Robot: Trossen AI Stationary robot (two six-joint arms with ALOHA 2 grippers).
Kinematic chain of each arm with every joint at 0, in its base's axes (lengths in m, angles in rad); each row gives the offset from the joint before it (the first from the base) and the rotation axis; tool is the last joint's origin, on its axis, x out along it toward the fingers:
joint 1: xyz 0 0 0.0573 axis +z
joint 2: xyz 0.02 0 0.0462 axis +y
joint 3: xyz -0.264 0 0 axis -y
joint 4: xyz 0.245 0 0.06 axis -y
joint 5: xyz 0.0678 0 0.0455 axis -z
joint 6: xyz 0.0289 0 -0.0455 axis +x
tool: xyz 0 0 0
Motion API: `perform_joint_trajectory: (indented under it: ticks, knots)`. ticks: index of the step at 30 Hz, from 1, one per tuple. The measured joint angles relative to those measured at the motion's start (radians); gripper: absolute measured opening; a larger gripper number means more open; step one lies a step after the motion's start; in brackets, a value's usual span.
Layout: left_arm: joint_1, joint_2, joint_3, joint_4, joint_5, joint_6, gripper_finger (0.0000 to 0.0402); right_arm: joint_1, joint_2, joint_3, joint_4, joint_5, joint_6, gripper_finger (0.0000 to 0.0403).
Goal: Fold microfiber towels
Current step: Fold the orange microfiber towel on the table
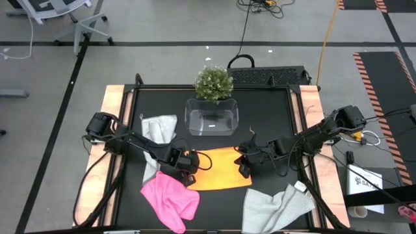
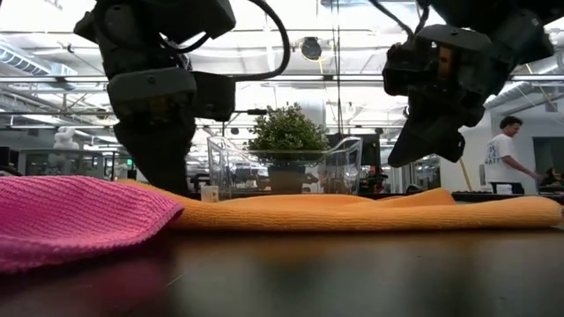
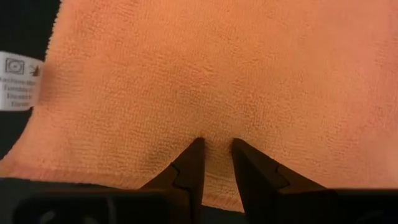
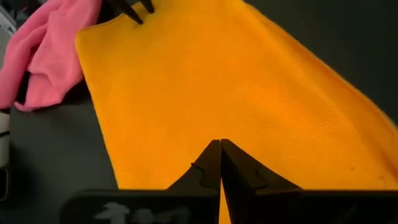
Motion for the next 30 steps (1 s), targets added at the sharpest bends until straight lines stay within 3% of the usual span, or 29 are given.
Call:
perform_joint_trajectory:
  ticks: [6,14,24,30]
  knots:
    - [0.033,-0.015,-0.003,0.000,-0.048,0.011,0.0088,-0.097,-0.026,0.001,-0.018,-0.153,-0.090,0.0000]
    - [0.066,-0.015,-0.002,0.009,-0.054,0.034,0.0088,-0.203,-0.119,0.000,-0.159,-0.236,-0.196,0.0018]
    - [0.071,-0.015,-0.001,0.012,-0.058,0.033,0.0088,-0.260,-0.169,-0.001,-0.420,-0.229,-0.273,0.0088]
    - [0.072,-0.016,0.000,0.014,-0.069,0.031,0.0088,-0.261,-0.114,0.000,-0.373,-0.169,-0.372,0.0126]
